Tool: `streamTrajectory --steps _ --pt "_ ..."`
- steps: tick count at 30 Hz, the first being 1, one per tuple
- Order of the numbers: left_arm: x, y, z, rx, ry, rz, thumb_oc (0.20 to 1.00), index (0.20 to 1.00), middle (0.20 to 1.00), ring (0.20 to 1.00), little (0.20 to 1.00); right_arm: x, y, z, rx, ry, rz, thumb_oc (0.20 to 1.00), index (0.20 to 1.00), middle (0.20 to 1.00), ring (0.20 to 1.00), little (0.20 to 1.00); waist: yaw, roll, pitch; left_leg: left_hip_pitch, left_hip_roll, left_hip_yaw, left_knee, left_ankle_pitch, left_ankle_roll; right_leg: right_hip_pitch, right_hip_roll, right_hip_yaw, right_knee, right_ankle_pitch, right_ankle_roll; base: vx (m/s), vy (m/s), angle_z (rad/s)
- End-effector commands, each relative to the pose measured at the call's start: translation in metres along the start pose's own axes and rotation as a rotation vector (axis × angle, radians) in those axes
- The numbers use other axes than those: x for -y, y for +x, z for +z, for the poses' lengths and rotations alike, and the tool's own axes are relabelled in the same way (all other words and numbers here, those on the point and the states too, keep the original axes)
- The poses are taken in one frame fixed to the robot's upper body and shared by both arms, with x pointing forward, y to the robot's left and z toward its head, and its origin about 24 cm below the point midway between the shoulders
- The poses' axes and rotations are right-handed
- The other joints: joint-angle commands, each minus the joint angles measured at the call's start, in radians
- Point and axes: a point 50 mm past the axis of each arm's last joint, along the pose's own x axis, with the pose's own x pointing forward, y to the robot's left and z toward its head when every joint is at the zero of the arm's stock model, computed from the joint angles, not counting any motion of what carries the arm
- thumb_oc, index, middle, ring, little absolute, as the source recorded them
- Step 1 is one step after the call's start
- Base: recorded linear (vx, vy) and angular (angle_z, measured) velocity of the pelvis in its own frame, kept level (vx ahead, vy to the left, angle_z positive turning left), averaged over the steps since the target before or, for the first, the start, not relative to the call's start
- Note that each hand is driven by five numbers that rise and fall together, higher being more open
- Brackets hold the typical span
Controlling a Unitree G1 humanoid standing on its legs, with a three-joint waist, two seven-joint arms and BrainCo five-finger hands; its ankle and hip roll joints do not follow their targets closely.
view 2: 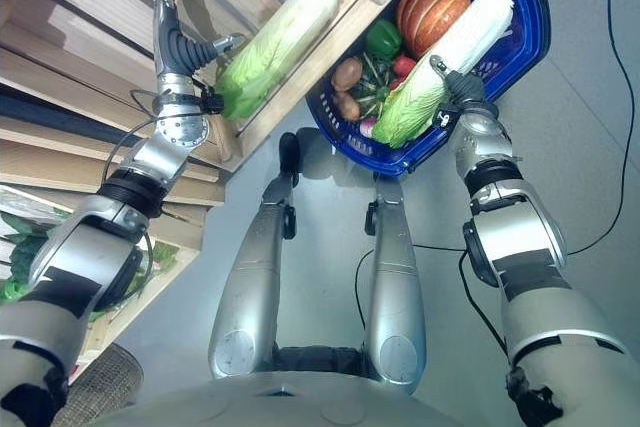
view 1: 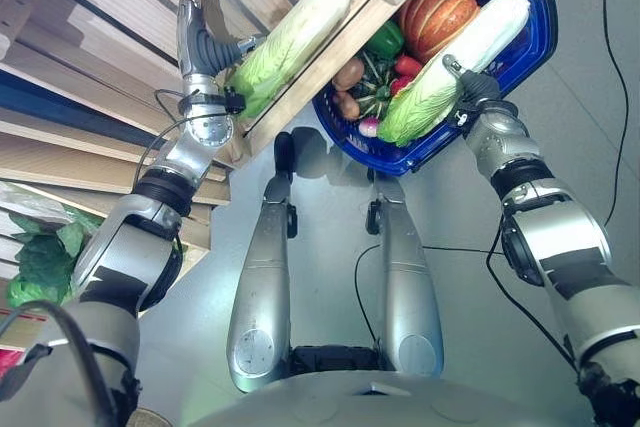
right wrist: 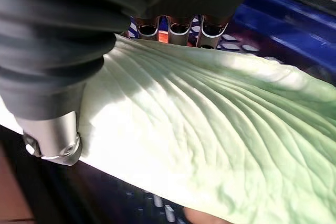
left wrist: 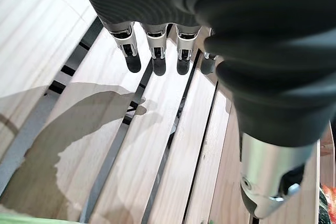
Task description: Pick up fruits and vegetables into the basket
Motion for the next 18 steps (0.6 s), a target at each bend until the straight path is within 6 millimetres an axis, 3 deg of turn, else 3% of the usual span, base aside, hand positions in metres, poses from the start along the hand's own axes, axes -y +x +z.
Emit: streamTrajectory --steps 1,11,12,13,14,15,18 --pt "0.001 0.006 0.012 0.04 -0.089 0.053 1.0 1.0 1.0 1.0 1.0 0.027 0.0 0.013 0.012 -0.077 -0.073 0.2 0.2 0.2 0.2 0.2 -0.007 0.088 -0.028 -0.038 -0.037 -0.01 0.042 -0.034 0.016 0.008 0.016 -0.075 0.086 -0.072 0.012 0.0 0.0 0.0" --pt "0.006 0.003 0.014 0.041 -0.1 0.054 1.0 1.0 1.0 1.0 1.0 0.041 0.0 0.008 -0.072 -0.07 -0.174 0.2 0.2 0.2 0.2 0.2 0.001 0.099 -0.028 -0.051 -0.039 -0.015 0.051 -0.034 0.019 -0.009 0.022 -0.071 0.104 -0.077 0.011 0.0 0.0 0.0" --pt "0.006 0.004 0.014 0.04 -0.101 0.053 1.0 1.0 1.0 1.0 1.0 0.041 0.0 0.007 -0.081 -0.061 -0.182 0.325 0.325 0.325 0.325 0.325 0.002 0.099 -0.028 -0.052 -0.039 -0.016 0.052 -0.034 0.019 -0.01 0.023 -0.07 0.105 -0.077 0.011 0.0 0.0 0.0" --pt "0.007 0.003 0.014 0.041 -0.1 0.053 1.0 1.0 1.0 1.0 1.0 0.041 0.0 0.007 -0.085 -0.059 -0.189 0.526 0.526 0.526 0.526 0.526 0.002 0.099 -0.028 -0.053 -0.04 -0.016 0.053 -0.035 0.019 -0.011 0.023 -0.069 0.105 -0.076 0.011 0.0 0.0 0.0" --pt "0.007 0.003 0.015 0.041 -0.1 0.053 1.0 1.0 1.0 1.0 1.0 0.041 0.0 0.007 -0.086 -0.059 -0.19 0.526 0.526 0.526 0.526 0.526 0.002 0.1 -0.028 -0.053 -0.04 -0.016 0.053 -0.035 0.019 -0.011 0.023 -0.069 0.106 -0.076 0.011 0.0 0.0 0.0" --pt "0.007 0.003 0.015 0.041 -0.1 0.055 1.0 1.0 1.0 1.0 1.0 0.043 -0.001 0.005 -0.094 -0.058 -0.193 1.0 1.0 1.0 1.0 1.0 0.002 0.101 -0.028 -0.053 -0.04 -0.017 0.051 -0.034 0.02 -0.013 0.024 -0.069 0.105 -0.076 0.011 0.0 0.0 0.0" --pt "0.007 0.003 0.016 0.042 -0.104 0.058 1.0 1.0 1.0 1.0 1.0 0.043 -0.001 0.007 -0.095 -0.059 -0.199 1.0 1.0 1.0 1.0 1.0 0.001 0.103 -0.028 -0.052 -0.041 -0.017 0.049 -0.034 0.02 -0.013 0.024 -0.068 0.103 -0.075 0.012 0.0 0.0 0.0"
